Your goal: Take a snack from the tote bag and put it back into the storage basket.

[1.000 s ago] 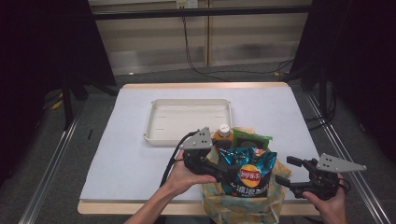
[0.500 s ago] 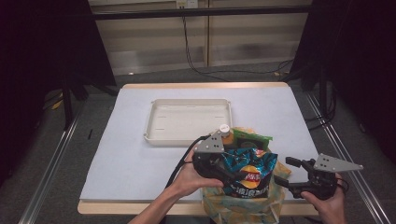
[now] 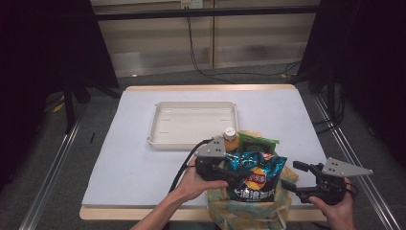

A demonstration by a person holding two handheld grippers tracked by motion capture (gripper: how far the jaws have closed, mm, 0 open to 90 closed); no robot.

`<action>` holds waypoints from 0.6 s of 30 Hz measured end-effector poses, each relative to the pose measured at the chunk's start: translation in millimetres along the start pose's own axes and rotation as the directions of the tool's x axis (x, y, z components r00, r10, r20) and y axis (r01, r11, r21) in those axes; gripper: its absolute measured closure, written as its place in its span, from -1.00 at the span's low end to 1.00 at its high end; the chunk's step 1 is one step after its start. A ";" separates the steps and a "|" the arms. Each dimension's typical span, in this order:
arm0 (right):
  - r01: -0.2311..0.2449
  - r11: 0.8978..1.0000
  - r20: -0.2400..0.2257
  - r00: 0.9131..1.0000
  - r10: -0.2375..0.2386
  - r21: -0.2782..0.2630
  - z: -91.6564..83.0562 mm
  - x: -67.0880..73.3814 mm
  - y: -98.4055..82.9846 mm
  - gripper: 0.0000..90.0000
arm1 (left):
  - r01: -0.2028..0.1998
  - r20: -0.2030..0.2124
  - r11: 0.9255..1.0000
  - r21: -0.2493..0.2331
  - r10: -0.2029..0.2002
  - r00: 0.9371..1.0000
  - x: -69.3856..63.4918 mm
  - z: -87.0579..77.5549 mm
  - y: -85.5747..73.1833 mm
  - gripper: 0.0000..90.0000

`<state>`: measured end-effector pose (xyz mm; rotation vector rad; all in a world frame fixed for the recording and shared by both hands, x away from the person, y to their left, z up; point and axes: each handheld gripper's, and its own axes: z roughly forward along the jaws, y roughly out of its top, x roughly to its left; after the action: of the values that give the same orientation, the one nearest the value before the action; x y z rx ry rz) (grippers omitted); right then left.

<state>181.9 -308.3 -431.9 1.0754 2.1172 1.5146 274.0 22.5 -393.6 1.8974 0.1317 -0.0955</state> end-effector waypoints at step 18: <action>-0.015 0.999 0.005 1.000 0.015 -0.029 -3.3 0.0 1.6 -0.62 | 0.042 0.064 0.999 -0.019 -0.041 0.997 -1.1 -5.1 7.3 0.62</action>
<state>180.4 -310.2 -429.2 1.0869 2.0815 1.5425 273.9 25.0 -384.9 1.8694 0.1288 -0.1818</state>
